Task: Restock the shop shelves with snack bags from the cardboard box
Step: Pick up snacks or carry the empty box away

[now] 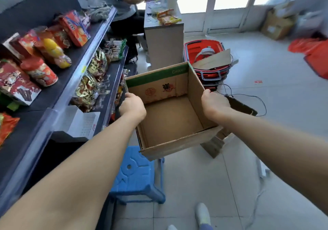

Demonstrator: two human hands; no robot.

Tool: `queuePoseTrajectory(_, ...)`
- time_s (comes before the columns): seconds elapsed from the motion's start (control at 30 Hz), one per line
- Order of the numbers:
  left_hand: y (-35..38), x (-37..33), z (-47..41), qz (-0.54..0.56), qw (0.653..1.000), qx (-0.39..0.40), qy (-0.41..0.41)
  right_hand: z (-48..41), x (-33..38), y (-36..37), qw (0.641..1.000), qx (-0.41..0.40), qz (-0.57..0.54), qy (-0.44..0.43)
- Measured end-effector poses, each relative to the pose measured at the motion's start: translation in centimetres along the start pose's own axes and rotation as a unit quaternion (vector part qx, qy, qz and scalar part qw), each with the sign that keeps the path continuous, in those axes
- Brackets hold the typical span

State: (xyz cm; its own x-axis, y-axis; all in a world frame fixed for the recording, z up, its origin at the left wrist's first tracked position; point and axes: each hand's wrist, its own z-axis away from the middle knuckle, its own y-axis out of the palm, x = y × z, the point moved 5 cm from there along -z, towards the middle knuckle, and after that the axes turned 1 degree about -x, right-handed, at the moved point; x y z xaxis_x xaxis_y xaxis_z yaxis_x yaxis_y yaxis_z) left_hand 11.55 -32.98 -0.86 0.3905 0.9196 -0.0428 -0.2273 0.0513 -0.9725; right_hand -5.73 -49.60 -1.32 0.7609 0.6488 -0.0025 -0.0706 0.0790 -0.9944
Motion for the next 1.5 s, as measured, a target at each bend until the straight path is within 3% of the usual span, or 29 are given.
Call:
queuePoseTrajectory(0.53, 1.9, -37.1, 7.9, -0.051, 0.953, 0.003, 0.298, 4.2, -33.4, -1.3, 0.959, 0.013, 0.014, 0.284)
queuePoseTrajectory(0.9, 3.2, -56.4, 9.3, -0.028, 0.923, 0.01, 0.384, 0.5, -49.3, -1.9, 0.927, 0.011, 0.019, 0.376)
queuePoseTrajectory(1.5, 1.4, -88.1, -0.6, -0.017, 0.896, 0.009, 0.444, -20.1, -70.6, -4.3, 0.894, 0.014, 0.003, 0.448)
